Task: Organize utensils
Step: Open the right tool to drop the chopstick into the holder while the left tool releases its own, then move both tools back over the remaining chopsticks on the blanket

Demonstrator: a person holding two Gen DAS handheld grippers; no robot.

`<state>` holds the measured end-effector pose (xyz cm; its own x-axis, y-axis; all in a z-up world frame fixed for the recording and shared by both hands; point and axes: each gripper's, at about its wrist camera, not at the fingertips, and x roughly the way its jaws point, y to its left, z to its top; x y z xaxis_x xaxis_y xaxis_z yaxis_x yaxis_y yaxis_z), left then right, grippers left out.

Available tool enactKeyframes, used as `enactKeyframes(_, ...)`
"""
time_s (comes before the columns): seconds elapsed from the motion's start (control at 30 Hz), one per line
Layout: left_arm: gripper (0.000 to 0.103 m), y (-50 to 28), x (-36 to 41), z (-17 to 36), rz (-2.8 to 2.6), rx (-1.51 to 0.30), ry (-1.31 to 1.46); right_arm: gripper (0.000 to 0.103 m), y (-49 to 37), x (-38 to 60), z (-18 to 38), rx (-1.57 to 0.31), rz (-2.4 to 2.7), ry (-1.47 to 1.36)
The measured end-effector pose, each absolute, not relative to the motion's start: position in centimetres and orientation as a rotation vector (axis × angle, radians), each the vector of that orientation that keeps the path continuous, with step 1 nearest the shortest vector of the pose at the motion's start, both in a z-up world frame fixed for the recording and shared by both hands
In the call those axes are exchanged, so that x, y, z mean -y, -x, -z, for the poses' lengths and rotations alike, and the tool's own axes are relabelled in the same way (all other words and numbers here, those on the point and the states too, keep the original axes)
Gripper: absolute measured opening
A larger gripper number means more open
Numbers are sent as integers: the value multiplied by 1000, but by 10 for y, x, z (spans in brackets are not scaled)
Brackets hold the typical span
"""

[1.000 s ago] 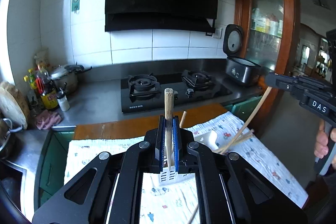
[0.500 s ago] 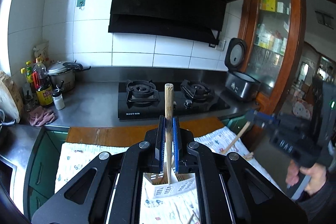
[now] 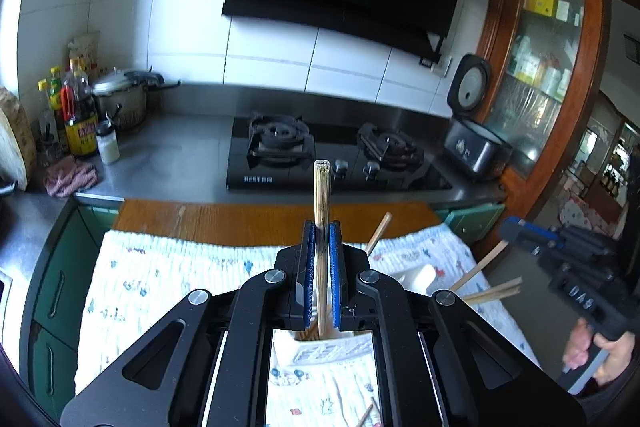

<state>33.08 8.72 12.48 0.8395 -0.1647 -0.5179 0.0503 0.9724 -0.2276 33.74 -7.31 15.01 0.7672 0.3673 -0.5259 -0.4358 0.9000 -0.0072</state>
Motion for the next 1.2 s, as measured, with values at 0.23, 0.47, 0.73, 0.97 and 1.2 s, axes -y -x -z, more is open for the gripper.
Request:
enactKeyframes(0.23,6,-337,-80,-103,130,-607,188,7,-335,74,-147,-548,-441,135)
enactKeyframes(0.47,8,-335,-73,-102,136,-619,155,11,-329,76,-150,-531,-439,130)
enactKeyframes(0.73,24,-306,-67,-119,124,-568,104,28,-307,89,-163,-483,-426,116)
enactKeyframes(0.97,28,-244,-72,-115,130,-541,122,41,-257,109,-159,-446,-441,93)
enactKeyframes(1.2,38,-177,-72,-76,134,-569,140,51,-196,124,-127,-453,-470,108)
